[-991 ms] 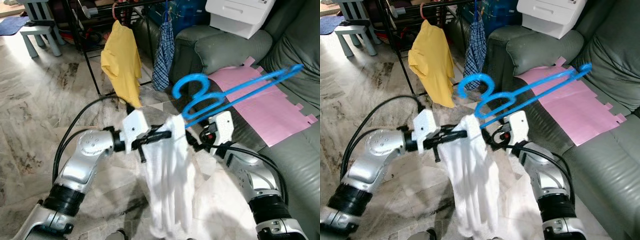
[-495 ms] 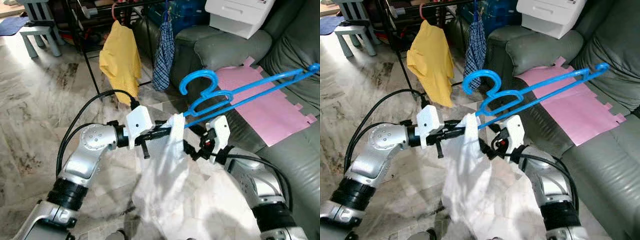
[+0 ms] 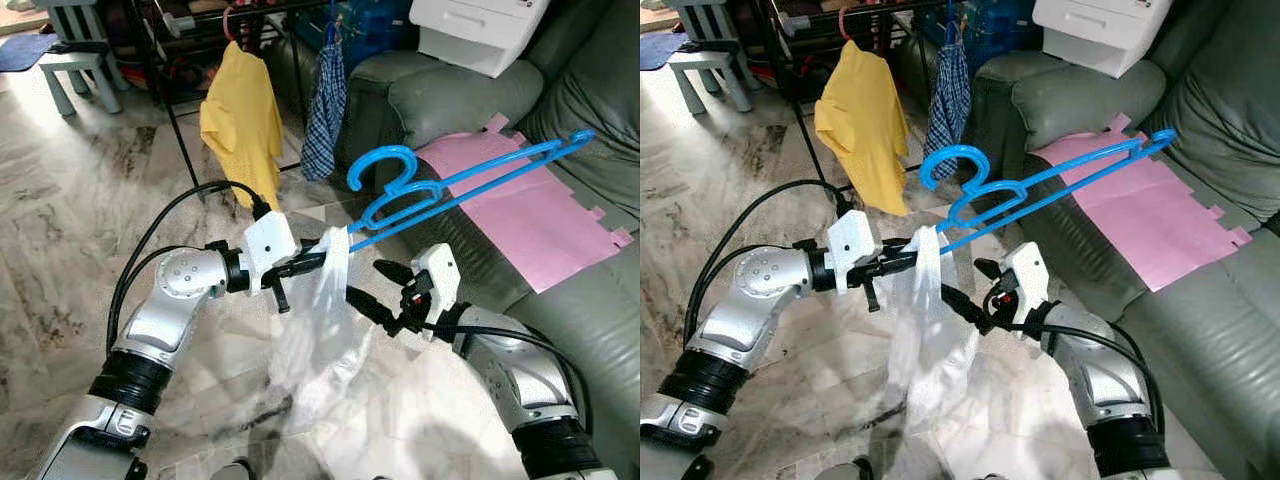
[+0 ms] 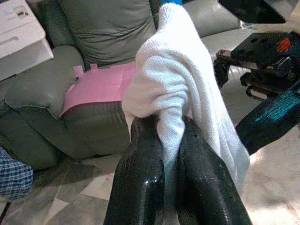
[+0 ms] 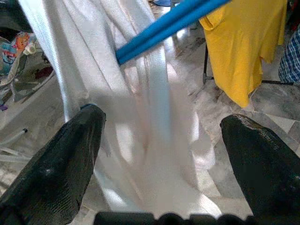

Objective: Hang hanger

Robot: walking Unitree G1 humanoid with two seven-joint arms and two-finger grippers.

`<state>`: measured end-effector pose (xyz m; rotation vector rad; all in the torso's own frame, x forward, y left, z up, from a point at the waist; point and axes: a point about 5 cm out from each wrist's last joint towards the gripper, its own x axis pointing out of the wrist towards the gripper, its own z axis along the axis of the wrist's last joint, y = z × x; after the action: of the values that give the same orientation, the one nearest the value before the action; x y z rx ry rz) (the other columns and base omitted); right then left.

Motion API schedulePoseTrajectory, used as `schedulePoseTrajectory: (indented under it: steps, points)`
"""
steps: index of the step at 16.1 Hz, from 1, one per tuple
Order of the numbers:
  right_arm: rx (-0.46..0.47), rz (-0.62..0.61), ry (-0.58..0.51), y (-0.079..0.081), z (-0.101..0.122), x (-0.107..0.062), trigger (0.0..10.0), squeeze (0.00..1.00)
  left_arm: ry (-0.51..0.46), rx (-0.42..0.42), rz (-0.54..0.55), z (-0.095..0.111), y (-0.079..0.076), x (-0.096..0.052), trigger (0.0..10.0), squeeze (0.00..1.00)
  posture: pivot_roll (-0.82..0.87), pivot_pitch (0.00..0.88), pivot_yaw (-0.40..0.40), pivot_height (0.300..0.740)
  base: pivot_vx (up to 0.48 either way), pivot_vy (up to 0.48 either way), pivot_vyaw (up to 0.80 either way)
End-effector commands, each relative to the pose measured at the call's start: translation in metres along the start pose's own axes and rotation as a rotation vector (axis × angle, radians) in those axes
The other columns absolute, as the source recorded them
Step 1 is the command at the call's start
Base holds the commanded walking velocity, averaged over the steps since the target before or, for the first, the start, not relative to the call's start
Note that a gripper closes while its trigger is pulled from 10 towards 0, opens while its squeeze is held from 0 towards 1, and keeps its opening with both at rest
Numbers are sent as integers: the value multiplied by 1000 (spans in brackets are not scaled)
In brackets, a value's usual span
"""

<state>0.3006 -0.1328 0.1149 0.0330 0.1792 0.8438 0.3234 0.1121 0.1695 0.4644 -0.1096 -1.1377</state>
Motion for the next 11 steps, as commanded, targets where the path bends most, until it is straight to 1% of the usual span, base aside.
schedulePoseTrajectory:
  steps: [1, 4, 5, 8, 9, 10, 11]
  points:
    - [-32, 3, 13, 0, 0, -2, 10000, 0, -22, 48, 17, 8, 7, -1, 0, 0, -64, 127, -17, 740, 0, 0, 0]
    - [-40, -22, 16, -4, 0, -3, 10000, 0, -49, 47, -12, 15, 6, -3, 0, 0, -63, 126, -17, 740, 0, 0, 0]
    - [-47, -40, 17, -7, 0, -3, 10000, 0, -68, 46, -24, 19, 5, -4, 0, 0, -63, 126, -17, 740, 0, 0, 0]
    - [-46, -56, 19, -9, -1, -1, 10000, 0, -149, 32, -62, 36, 1, -3, 0, 0, -60, 126, -19, 740, 0, 0, 0]
    - [-46, -60, 22, -9, -2, 0, 10000, 0, -182, 24, -85, 44, -1, -3, 0, 0, -60, 126, -19, 740, 0, 0, 0]
    - [-46, -69, 27, -10, -4, 1, 10000, 0, -213, 26, -143, 55, -7, -4, 0, 0, -55, 126, -20, 740, 0, 0, 0]
    - [-46, -81, 31, -12, -5, 1, 10000, 0, -223, 22, -186, 60, -13, -4, 0, 0, -52, 127, -20, 740, 0, 0, 0]
